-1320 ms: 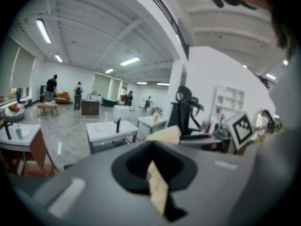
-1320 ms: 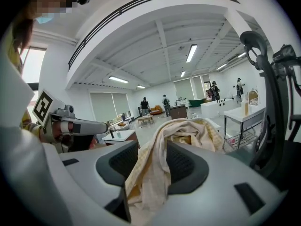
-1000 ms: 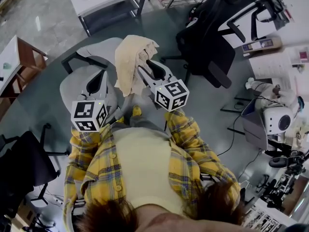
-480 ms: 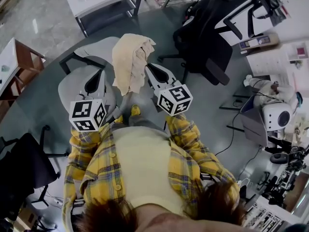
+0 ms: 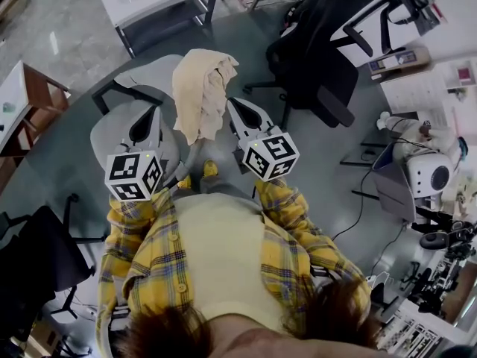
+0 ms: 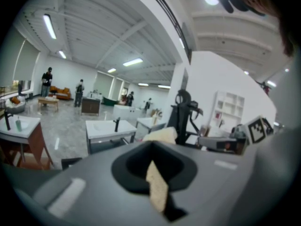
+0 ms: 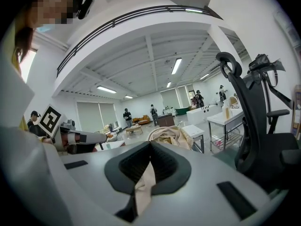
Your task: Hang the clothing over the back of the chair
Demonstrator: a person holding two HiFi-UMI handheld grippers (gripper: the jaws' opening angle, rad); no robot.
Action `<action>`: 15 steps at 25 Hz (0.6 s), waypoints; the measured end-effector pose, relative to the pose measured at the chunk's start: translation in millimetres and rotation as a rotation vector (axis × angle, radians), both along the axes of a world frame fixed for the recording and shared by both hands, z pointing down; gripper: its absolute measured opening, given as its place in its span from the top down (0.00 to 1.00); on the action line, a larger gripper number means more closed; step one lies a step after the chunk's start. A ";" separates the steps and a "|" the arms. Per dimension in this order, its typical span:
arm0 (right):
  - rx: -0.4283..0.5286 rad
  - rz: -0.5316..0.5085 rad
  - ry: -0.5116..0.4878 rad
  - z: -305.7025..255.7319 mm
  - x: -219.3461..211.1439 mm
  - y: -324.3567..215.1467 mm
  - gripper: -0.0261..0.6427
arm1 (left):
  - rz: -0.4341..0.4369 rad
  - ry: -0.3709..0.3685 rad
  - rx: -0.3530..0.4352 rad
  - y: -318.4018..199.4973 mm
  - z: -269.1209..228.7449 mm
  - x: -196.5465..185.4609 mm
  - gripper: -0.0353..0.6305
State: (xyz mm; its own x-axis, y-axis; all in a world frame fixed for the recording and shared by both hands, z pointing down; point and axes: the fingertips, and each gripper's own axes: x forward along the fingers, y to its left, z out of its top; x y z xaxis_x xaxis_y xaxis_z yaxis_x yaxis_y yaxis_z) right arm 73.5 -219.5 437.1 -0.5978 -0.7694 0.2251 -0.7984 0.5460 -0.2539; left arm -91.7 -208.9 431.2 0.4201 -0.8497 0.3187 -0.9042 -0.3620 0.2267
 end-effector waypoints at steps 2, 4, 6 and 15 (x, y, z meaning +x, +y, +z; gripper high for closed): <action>0.001 0.002 0.004 -0.5 0.0 1.3 0.94 | 0.001 0.001 -0.002 0.5 0.5 -0.1 0.94; -0.001 0.003 0.012 -0.3 0.2 2.1 0.94 | 0.004 0.000 -0.003 0.8 0.6 0.6 0.94; -0.004 0.008 0.012 0.1 1.1 2.6 0.94 | 0.008 0.001 -0.003 1.3 0.7 1.2 0.94; 0.000 0.019 0.022 -1.4 4.8 2.6 0.94 | 0.003 -0.002 -0.003 4.9 0.3 -1.1 0.94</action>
State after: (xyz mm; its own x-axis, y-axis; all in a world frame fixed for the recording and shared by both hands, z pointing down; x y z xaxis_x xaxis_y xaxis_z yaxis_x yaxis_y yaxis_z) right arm 78.4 -216.9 435.7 -0.5779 -0.7807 0.2378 -0.8140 0.5305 -0.2366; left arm -92.7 -204.0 431.5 0.4215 -0.8477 0.3221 -0.9038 -0.3637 0.2257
